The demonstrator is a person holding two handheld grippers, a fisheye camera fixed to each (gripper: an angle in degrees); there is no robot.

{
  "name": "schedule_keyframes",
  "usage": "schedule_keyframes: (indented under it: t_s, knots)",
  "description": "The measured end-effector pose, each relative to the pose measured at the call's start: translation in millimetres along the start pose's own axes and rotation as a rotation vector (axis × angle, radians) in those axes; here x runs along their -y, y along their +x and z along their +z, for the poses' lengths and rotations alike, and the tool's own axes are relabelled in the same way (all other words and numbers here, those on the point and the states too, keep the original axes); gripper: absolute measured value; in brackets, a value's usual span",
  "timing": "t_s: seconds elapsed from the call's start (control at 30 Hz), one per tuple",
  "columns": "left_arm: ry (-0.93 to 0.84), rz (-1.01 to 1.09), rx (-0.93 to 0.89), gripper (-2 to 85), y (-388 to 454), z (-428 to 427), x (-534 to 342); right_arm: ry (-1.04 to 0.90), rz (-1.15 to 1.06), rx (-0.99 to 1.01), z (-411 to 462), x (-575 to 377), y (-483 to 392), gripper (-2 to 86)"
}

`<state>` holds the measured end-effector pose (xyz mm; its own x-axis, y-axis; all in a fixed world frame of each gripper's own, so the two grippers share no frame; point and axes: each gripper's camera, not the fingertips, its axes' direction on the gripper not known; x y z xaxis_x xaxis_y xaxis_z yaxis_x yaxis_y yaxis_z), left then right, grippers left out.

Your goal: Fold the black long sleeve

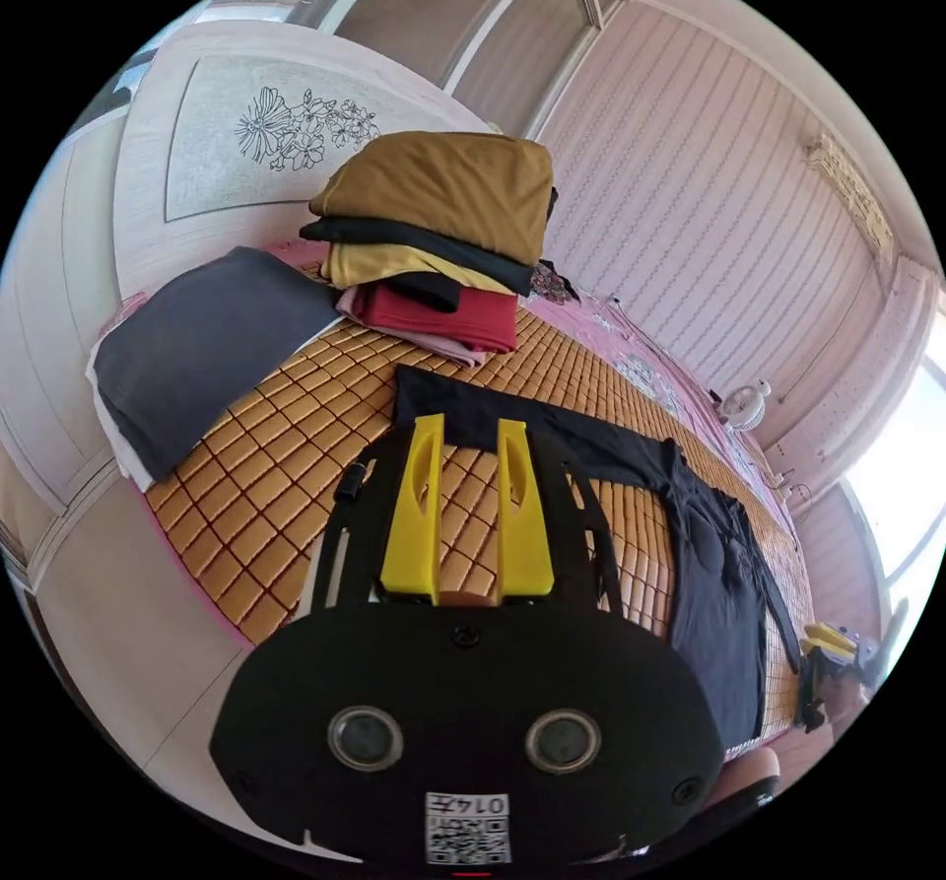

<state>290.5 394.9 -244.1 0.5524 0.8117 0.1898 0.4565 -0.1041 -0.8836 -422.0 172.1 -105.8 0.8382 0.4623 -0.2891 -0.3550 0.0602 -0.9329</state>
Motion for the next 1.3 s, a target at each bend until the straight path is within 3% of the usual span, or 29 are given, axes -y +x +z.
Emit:
schedule_keyframes:
  t_s: [0.13,0.27,0.43,0.57,0.87,1.13,1.3]
  knots:
    - [-0.1,-0.049,-0.079,5.3,-34.2,38.4,6.2,0.0,-0.205,0.138,47.1,142.3,-47.9,8.6]
    - [-0.062,-0.076,0.003,5.5,-61.7,46.9,-0.9,-0.021,-0.393,0.247,112.1,266.0,-124.5,8.9]
    - [-0.131,-0.011,0.078,6.9,-78.0,74.4,2.7,-0.043,-0.621,0.351,186.0,373.7,-237.8,9.2]
    - [-0.177,0.011,0.135,7.2,-85.4,87.9,0.7,-0.016,-0.68,0.374,235.5,436.9,-320.5,9.4]
    - [-0.169,-0.051,0.034,7.3,-106.3,111.4,7.0,-0.09,-0.636,0.384,313.4,493.2,-408.2,10.4]
    - [-0.229,-0.135,-0.063,5.9,-127.1,137.2,22.8,-0.108,-0.586,0.32,334.9,485.5,-411.0,0.9]
    - [-0.279,-0.172,-0.119,-0.1,-135.1,151.6,32.4,-0.099,-0.59,0.34,328.2,472.6,-397.6,-0.8]
